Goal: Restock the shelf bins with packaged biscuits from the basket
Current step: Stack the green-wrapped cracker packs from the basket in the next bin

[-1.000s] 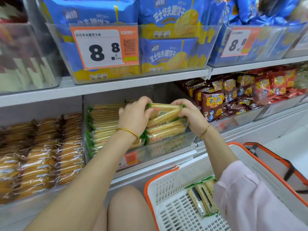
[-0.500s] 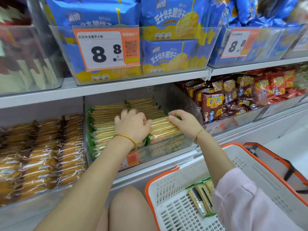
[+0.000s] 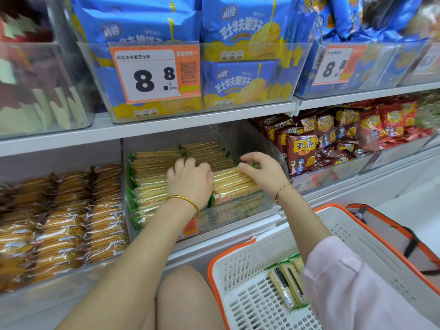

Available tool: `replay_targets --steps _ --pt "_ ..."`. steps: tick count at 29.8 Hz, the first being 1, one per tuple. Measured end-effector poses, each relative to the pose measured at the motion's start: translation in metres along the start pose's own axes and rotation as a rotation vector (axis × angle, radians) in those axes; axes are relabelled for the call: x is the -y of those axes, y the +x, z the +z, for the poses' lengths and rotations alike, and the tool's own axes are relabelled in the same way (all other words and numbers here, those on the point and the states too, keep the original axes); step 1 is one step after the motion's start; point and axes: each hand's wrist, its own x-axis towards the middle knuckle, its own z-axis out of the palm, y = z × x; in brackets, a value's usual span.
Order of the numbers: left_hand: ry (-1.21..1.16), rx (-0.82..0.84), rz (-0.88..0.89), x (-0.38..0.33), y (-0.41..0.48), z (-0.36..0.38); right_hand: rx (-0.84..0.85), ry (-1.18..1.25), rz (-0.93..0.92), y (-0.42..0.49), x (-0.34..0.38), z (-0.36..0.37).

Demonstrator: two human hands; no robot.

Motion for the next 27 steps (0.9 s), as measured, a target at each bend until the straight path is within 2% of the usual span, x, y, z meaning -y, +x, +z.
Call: replay_targets --steps 4,7,9,10,12,14,16,18,20,23,27 --pt "-0.022 -0.075 0.043 -0.008 -0.011 -0.004 -0.070 -0.015 -0.027 -0.008 -0.001 -0.005" --pt "-0.139 -0.270 0.148 -0.025 -0.037 -0.007 -0.293 0.100 -0.063 -0.041 -0.001 -0.016" --pt "-0.254 -0.354 0.300 -0.043 -0.058 0.000 -0.443 0.190 -0.056 -0.076 -0.013 -0.024" --pt "-0.302 -0.344 0.404 -0.051 -0.068 0.009 -0.488 0.223 -0.023 -0.094 -0.026 -0.026" --pt "-0.365 -0.208 0.594 -0.068 -0.084 0.036 -0.522 0.238 0.116 -0.131 -0.065 -0.026" --pt "-0.391 -0.021 0.696 -0.082 -0.097 0.068 -0.482 0.187 0.360 -0.166 -0.117 -0.021" --pt "-0.407 0.172 0.699 -0.091 -0.107 0.102 -0.394 0.098 0.627 -0.199 -0.165 -0.012" --pt "-0.401 0.357 0.616 -0.093 -0.114 0.137 -0.244 0.043 0.866 -0.221 -0.198 0.002" --pt "-0.354 0.528 0.481 -0.091 -0.117 0.164 -0.020 0.004 1.025 -0.231 -0.216 0.021" --pt "-0.231 0.654 0.367 -0.091 -0.108 0.187 0.243 -0.161 1.025 -0.220 -0.234 0.057" --pt "-0.091 0.729 0.254 -0.087 -0.089 0.198 0.285 -0.446 0.894 -0.196 -0.271 0.104"
